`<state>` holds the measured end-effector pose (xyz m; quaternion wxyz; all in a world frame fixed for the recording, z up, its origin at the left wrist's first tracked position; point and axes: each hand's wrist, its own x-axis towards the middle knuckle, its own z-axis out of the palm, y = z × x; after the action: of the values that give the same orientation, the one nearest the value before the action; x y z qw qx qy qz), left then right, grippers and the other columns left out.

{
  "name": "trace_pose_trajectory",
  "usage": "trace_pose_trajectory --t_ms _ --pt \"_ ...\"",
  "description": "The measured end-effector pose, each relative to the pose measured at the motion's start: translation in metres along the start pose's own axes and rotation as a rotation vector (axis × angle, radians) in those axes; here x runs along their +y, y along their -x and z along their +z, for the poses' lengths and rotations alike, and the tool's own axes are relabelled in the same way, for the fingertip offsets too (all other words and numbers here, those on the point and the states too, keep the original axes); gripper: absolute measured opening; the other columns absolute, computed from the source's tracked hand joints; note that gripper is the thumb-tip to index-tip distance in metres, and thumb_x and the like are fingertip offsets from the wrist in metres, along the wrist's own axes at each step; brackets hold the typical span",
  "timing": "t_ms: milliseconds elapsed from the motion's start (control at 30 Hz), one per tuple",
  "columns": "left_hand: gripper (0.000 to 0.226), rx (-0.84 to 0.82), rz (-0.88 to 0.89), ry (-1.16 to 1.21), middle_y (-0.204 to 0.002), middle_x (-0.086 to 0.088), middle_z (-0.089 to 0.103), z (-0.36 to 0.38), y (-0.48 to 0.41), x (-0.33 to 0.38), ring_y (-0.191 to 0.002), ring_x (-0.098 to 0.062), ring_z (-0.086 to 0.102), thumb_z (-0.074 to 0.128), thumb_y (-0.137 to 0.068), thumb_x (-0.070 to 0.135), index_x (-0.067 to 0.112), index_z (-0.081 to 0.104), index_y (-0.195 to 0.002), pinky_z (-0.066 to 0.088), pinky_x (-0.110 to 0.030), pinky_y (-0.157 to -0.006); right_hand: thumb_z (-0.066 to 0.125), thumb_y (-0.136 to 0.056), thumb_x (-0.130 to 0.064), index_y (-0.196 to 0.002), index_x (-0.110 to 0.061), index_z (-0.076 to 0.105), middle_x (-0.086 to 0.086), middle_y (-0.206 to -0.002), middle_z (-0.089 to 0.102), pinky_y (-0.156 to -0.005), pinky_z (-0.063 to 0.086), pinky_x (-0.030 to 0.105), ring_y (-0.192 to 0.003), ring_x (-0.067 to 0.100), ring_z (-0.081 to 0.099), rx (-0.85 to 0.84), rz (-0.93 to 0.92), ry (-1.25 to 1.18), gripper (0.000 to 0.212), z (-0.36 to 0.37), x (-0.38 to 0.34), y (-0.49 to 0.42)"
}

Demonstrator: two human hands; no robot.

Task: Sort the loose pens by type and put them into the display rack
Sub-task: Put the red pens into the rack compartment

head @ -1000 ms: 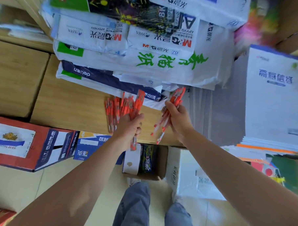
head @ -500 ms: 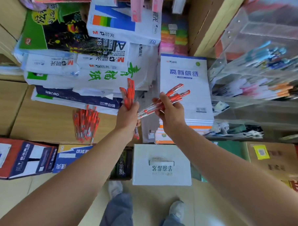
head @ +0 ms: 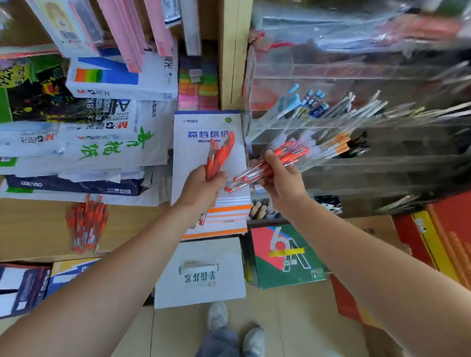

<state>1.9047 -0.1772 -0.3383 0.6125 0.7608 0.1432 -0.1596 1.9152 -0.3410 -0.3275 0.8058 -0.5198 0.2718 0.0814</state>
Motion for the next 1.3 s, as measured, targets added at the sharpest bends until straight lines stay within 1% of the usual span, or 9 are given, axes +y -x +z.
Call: trace_pose_trajectory --t_ms 67,200,333,433,567,667,767,1067,1300 --pt "0.013 -0.058 0.028 -0.036 -0.062 -0.007 0.044 0.012 -0.008 0.01 -0.05 -0.016 0.04 0.051 -0.097 0.021 0.016 0.052 -0.084 0.036 -0.028 -0.048 0.063 -0.092 -0.021 -0.084 -0.009 0.061 0.008 -0.075 0.066 -0.051 0.048 0.02 -0.051 0.01 0.058 0.065 -0.001 -0.018 0.015 -0.016 -0.009 -0.008" --pt "0.013 -0.128 0.053 -0.071 -0.061 -0.006 0.043 0.041 -0.026 0.023 -0.05 -0.017 0.039 0.052 -0.096 0.019 0.014 0.05 -0.085 0.035 -0.028 -0.048 0.065 -0.091 -0.021 -0.084 -0.009 0.063 -0.002 -0.059 0.06 -0.051 0.05 0.02 -0.052 0.009 0.057 0.166 -0.011 -0.059 0.014 -0.048 -0.024 -0.023" --pt "0.013 -0.199 0.085 -0.122 -0.058 -0.006 0.043 0.067 -0.042 0.032 -0.046 -0.017 0.04 0.054 -0.096 0.02 0.016 0.05 -0.083 0.036 -0.027 -0.047 0.066 -0.089 -0.019 -0.095 -0.004 0.062 0.004 -0.069 0.061 -0.053 0.053 0.02 -0.05 0.009 0.058 0.248 -0.029 -0.045 0.017 -0.083 -0.04 -0.034" --pt "0.014 -0.266 0.089 -0.101 -0.058 -0.004 0.041 0.091 -0.049 0.038 -0.044 -0.014 0.037 0.053 -0.096 0.019 0.02 0.049 -0.083 0.034 -0.026 -0.045 0.067 -0.089 -0.019 -0.089 -0.007 0.06 0.005 -0.073 0.064 -0.054 0.054 0.02 -0.054 0.011 0.061 0.322 -0.044 -0.062 0.014 -0.112 -0.054 -0.042" --pt "0.005 -0.362 0.064 -0.079 -0.061 -0.004 0.038 0.131 -0.057 0.051 -0.041 -0.009 0.035 0.052 -0.096 0.017 0.013 0.051 -0.093 0.029 -0.022 -0.041 0.068 -0.088 -0.019 -0.08 -0.01 0.06 0.004 -0.071 0.062 -0.054 0.054 0.019 -0.059 0.012 0.059 0.435 -0.079 -0.078 0.015 -0.155 -0.082 -0.057" --pt "0.01 -0.365 0.059 -0.063 -0.061 -0.004 0.038 0.163 -0.062 0.06 -0.041 -0.01 0.034 0.052 -0.096 0.015 0.007 0.052 -0.102 0.027 -0.024 -0.041 0.069 -0.088 -0.02 -0.078 -0.011 0.061 0.003 -0.07 0.062 -0.056 0.056 0.021 -0.058 0.012 0.059 0.486 -0.093 -0.045 0.016 -0.189 -0.104 -0.072" --pt "0.007 -0.319 0.057 -0.041 -0.059 -0.002 0.039 0.194 -0.066 0.067 -0.044 -0.012 0.035 0.052 -0.096 0.015 0.008 0.052 -0.099 0.027 -0.026 -0.042 0.07 -0.087 -0.025 -0.077 -0.013 0.06 0.002 -0.072 0.064 -0.068 0.057 0.027 -0.062 0.013 0.06 0.531 -0.109 0.019 0.018 -0.22 -0.129 -0.091" --pt "0.013 -0.225 0.039 0.014 -0.059 -0.002 0.042 0.267 -0.061 0.093 -0.044 -0.013 0.035 0.052 -0.097 0.014 0.012 0.049 -0.085 0.027 -0.024 -0.04 0.066 -0.09 -0.02 -0.082 -0.021 0.057 0.0 -0.081 0.063 -0.075 0.055 0.03 -0.072 0.015 0.06 0.524 -0.212 0.089 0.013 -0.272 -0.184 -0.131" --pt "0.012 -0.226 0.024 0.014 -0.061 -0.001 0.041 0.285 -0.065 0.094 -0.043 -0.012 0.035 0.051 -0.097 0.013 0.022 0.053 -0.09 0.031 -0.023 -0.041 0.066 -0.089 -0.01 -0.079 -0.012 0.057 0.004 -0.083 0.064 -0.054 0.054 0.014 -0.07 0.012 0.062 0.42 -0.092 0.181 0.013 -0.277 -0.165 -0.158"
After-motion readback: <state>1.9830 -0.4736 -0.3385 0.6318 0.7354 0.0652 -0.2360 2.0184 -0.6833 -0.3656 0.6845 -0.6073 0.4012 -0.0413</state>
